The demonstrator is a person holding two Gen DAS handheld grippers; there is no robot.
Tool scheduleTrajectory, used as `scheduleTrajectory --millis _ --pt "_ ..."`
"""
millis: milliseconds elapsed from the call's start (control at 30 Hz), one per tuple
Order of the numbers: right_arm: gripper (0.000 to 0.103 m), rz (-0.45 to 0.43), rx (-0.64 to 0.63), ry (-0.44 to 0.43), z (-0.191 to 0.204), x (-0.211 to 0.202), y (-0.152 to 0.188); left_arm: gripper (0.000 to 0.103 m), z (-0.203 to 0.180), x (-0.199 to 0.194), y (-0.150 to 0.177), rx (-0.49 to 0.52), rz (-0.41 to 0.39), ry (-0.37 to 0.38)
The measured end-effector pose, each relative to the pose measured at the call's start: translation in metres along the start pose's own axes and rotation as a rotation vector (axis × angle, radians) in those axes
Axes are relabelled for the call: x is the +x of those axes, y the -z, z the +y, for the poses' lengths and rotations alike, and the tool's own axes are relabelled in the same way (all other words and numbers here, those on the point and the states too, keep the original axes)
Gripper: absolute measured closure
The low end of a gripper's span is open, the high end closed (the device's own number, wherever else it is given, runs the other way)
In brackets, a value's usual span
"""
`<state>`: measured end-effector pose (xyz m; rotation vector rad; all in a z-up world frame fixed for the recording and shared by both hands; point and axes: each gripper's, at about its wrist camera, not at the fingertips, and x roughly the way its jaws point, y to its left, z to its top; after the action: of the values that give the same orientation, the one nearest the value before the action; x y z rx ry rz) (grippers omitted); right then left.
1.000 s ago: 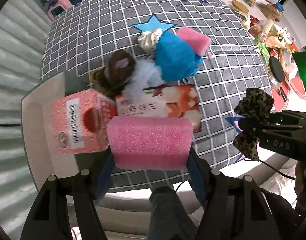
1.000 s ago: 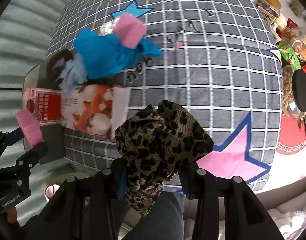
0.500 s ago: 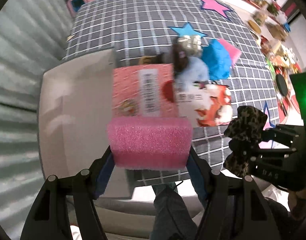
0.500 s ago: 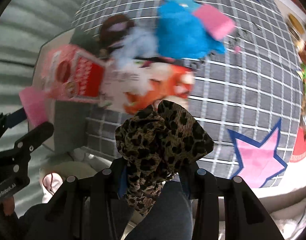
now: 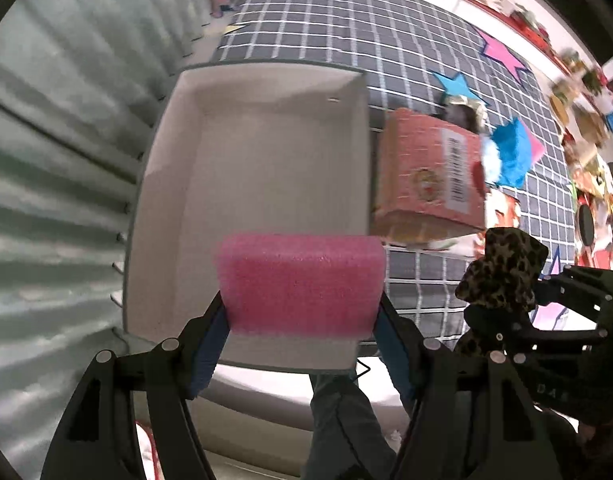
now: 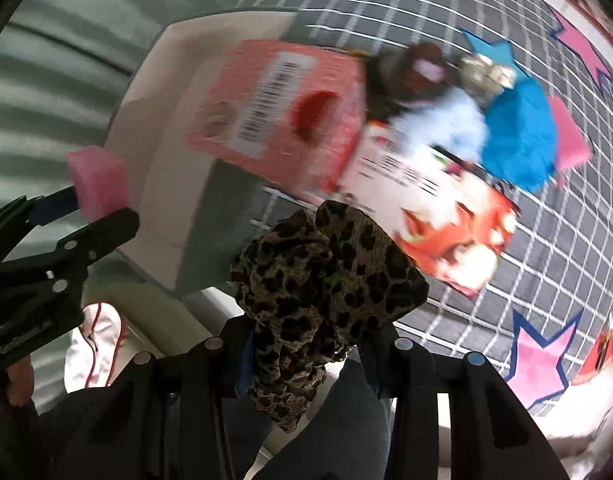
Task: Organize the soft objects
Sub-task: 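Carry the sponge and scrunchie in both tools over the open white box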
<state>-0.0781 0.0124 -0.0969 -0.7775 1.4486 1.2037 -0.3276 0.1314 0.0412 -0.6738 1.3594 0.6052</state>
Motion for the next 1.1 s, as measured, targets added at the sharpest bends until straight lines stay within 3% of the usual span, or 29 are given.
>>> scheduleTrajectory --millis 367,433,467,600,1100 --pt "0.059 0.006 -0.131 -0.017 0.065 0.01 -0.028 0.031 0.066 -0.01 0.014 -0.104 0.008 -0.025" --pt "0.059 0.003 -0.145 -0.021 0.077 0.01 -0.034 0.031 0.076 -0.012 0.018 -0.113 0.006 -0.043" --pt "0.059 0.001 -0.149 -0.023 0.081 0.011 -0.037 0.031 0.08 -0.013 0.018 -0.137 0.028 -0.098" --pt "0.059 -0.009 -0.17 -0.027 0.099 0.013 -0.05 0.031 0.097 -0.013 0.022 -0.155 0.034 -0.11" --pt "0.059 0.007 -0.164 -0.022 0.121 0.026 -0.072 0.031 0.094 0.008 0.016 -0.168 0.085 -0.117"
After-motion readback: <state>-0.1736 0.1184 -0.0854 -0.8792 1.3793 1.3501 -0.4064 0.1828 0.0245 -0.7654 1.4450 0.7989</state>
